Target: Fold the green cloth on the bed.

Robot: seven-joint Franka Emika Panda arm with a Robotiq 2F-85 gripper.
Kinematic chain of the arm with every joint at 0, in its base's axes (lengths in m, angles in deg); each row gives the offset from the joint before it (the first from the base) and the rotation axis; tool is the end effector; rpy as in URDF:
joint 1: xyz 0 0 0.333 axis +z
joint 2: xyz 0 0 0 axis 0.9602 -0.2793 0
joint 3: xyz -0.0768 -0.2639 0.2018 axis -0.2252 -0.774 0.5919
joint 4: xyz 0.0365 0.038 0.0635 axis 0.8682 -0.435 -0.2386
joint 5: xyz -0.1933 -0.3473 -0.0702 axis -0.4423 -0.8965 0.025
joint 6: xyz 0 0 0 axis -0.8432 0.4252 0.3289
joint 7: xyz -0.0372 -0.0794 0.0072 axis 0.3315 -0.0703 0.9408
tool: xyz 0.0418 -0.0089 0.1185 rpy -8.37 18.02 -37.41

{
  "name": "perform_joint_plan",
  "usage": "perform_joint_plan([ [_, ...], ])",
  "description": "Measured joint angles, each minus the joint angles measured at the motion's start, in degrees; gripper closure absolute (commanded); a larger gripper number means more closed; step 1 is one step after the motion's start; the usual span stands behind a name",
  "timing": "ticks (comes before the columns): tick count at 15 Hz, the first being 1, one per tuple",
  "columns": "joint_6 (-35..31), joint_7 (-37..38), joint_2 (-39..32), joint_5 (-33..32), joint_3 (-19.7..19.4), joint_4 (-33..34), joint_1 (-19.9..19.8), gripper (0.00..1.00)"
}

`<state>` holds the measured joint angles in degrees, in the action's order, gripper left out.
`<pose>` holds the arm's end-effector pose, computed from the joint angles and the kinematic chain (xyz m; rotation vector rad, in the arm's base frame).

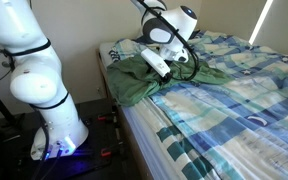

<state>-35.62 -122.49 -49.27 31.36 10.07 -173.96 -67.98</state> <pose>0.4658 0.0155 0.3311 -2.6623 -0.5949 0.0597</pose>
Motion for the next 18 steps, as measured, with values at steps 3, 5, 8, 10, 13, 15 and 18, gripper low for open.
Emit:
perform_joint_plan([
  [3,-0.79,-0.04,-0.12,0.20,0.61,0.61,-1.44,0.00],
  [5,-1.15,-0.04,1.53,0.05,0.63,0.73,-2.30,0.00],
  [8,-1.26,-0.04,4.63,-0.59,0.54,0.73,-3.49,0.00],
  [10,-1.26,-0.04,5.08,-0.30,0.27,0.60,-3.99,0.00],
  [13,-1.38,-0.04,4.12,-0.17,-0.14,-0.23,-4.72,0.00],
  [15,-1.44,-0.04,3.30,0.18,-0.30,-0.81,-5.14,0.00],
  [18,-1.45,-0.04,2.03,1.42,-0.30,-1.14,-5.43,0.00],
])
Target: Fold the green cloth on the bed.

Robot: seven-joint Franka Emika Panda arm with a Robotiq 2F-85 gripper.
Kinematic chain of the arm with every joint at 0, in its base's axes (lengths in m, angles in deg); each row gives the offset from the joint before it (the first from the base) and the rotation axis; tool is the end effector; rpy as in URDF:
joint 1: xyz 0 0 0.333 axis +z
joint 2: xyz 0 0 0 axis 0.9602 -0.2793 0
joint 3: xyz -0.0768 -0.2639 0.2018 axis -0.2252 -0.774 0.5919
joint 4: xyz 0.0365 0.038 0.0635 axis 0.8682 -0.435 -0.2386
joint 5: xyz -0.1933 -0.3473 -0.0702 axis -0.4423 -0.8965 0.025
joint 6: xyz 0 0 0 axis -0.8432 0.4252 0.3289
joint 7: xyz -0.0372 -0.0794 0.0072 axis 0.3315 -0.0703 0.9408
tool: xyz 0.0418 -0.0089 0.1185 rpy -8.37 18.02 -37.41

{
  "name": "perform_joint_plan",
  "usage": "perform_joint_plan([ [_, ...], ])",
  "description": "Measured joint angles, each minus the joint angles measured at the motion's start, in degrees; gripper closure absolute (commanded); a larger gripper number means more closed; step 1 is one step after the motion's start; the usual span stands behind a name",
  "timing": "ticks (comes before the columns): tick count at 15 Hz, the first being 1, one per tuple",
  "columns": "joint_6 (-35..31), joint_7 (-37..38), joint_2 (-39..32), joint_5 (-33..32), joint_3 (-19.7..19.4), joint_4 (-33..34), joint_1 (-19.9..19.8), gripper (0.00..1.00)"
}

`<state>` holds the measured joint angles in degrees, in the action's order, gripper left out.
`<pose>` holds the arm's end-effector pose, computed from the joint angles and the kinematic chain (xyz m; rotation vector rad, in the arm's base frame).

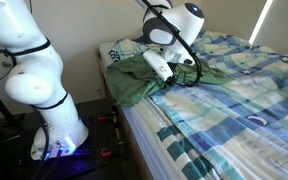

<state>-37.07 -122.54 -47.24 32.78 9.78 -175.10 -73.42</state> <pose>0.4617 -0.0310 0.3411 -2.6872 -0.4390 -0.0314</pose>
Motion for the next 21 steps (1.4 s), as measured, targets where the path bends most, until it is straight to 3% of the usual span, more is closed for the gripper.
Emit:
perform_joint_plan([
  [10,0.00,-0.02,-2.27,9.16,1.92,0.00,0.25,0.00],
  [11,0.00,-0.03,-2.73,9.74,1.95,0.00,0.24,0.25],
  [13,-0.01,-0.03,-3.46,10.62,2.04,0.02,0.20,0.32],
  [21,-0.15,-0.02,-3.43,10.93,2.44,0.52,0.14,0.92],
])
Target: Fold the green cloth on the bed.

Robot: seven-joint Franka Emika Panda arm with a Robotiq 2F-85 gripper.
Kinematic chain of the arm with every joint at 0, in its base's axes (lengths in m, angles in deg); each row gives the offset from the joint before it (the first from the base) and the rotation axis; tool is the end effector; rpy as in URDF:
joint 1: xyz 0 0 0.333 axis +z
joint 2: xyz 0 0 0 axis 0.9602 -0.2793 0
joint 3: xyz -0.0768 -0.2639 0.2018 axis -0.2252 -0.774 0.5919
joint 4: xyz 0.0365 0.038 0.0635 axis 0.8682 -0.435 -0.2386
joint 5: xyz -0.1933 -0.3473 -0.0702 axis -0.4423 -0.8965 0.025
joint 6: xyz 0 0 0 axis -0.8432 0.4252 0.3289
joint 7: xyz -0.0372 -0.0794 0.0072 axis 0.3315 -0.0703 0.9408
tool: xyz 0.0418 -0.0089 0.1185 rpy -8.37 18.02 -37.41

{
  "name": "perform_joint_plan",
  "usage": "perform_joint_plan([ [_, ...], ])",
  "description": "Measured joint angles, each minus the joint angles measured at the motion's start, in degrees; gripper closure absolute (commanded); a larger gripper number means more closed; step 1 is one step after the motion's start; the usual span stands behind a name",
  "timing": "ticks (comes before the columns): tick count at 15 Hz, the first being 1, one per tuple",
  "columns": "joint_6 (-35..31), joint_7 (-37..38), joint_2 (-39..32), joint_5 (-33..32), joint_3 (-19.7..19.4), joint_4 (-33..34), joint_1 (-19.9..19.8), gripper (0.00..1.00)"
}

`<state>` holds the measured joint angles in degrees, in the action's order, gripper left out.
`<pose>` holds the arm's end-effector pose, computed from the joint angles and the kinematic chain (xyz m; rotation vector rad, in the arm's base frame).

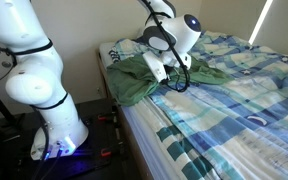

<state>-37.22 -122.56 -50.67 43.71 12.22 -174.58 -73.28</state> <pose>0.4707 -0.0022 0.3213 -2.5727 -0.2961 -0.0361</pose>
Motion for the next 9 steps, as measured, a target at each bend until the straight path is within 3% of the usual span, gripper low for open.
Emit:
perform_joint_plan([
  [1,0.00,0.00,0.40,0.10,0.15,0.02,0.01,0.96],
  [9,0.08,-0.01,2.45,13.09,1.03,0.18,0.37,0.93],
])
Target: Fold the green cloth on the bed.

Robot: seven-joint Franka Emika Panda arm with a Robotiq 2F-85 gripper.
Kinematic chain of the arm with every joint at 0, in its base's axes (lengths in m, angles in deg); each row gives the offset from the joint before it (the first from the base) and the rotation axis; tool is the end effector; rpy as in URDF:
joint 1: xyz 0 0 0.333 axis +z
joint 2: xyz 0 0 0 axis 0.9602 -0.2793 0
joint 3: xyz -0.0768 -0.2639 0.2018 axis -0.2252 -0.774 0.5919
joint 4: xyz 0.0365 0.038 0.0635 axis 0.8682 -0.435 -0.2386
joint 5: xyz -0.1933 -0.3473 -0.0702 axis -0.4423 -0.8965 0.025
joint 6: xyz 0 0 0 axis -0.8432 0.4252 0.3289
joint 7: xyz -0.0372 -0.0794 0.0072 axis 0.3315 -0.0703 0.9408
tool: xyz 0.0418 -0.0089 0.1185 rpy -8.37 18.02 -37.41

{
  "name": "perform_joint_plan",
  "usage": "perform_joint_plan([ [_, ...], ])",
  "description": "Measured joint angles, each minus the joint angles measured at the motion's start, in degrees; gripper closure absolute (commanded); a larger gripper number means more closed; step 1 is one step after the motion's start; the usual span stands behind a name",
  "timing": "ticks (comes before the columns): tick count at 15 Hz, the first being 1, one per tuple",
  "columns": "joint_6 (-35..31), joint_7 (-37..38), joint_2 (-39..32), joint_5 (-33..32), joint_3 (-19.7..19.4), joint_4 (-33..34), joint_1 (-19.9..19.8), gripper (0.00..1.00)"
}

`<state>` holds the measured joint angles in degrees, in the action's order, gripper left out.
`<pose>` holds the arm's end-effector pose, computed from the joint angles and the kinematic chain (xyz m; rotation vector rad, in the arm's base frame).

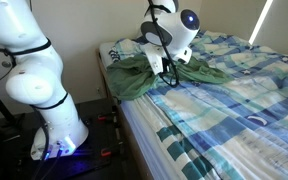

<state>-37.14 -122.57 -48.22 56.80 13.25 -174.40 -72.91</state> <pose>0.4782 0.0180 0.3494 -2.4279 -0.1345 -0.1731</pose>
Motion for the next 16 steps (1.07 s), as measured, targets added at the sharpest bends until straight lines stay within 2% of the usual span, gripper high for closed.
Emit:
perform_joint_plan([
  [4,0.00,-0.01,-1.23,4.48,0.76,1.05,0.38,0.93],
  [10,-0.10,-0.02,-3.48,5.32,1.22,3.61,0.37,0.94],
  [16,-0.17,-0.01,-3.92,5.30,1.21,9.18,0.06,0.94],
])
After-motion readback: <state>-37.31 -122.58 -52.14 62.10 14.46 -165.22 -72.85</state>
